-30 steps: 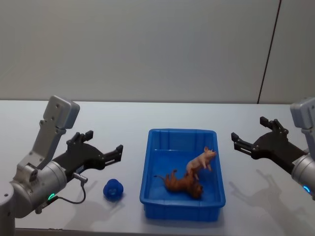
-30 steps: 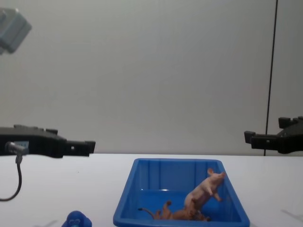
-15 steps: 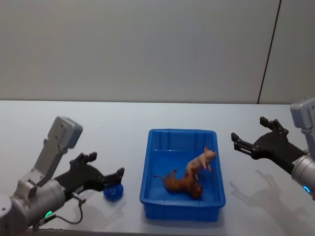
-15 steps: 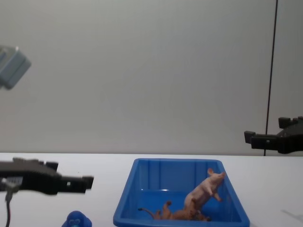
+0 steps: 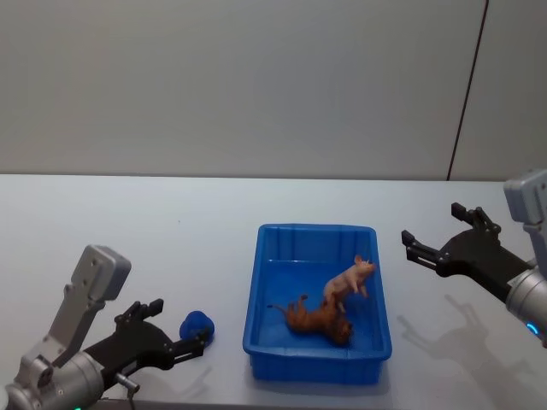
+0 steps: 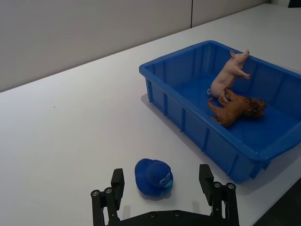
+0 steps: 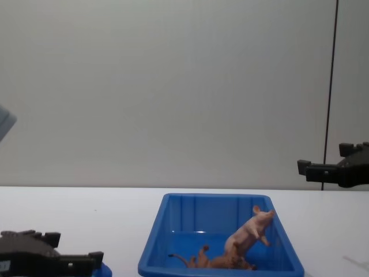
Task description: Pick up the two dolls from the table and place them into the box.
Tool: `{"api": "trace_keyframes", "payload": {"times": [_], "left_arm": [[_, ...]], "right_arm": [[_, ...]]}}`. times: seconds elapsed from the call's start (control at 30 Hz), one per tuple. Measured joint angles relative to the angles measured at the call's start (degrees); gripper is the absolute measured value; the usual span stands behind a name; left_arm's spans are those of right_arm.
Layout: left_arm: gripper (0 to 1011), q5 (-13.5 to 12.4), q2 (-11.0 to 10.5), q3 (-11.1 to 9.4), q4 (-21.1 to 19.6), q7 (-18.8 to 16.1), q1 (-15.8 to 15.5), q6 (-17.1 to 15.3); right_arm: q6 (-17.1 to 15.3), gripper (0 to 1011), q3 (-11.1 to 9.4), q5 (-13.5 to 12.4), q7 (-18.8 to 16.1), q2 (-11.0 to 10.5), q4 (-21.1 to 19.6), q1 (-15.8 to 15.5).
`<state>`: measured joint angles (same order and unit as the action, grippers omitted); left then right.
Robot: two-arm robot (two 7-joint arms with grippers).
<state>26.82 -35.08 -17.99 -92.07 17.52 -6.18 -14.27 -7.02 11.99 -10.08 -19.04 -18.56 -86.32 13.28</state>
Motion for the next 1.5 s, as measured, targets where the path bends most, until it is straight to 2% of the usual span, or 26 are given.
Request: {"api": "trace_keyframes", "payload": {"times": [0.4, 1.03, 1.5], "left_arm": [[1003, -1.0, 0.5, -0.4, 3.4, 0.5, 0.3, 4.2], [1003, -5.3, 3.2, -1.1, 10.7, 3.9, -3.0, 9.7], [1003, -7.6, 4.9, -1.8, 15.2, 6.7, -5.4, 11.8]], "right_arm": [[0.0, 1001, 0.0, 0.0, 0.0, 0.0, 0.0, 0.0], [0.0, 1001, 0.0, 0.0, 0.0, 0.0, 0.0, 0.0], [0.0, 1001, 0.0, 0.0, 0.0, 0.0, 0.0, 0.0]]}}
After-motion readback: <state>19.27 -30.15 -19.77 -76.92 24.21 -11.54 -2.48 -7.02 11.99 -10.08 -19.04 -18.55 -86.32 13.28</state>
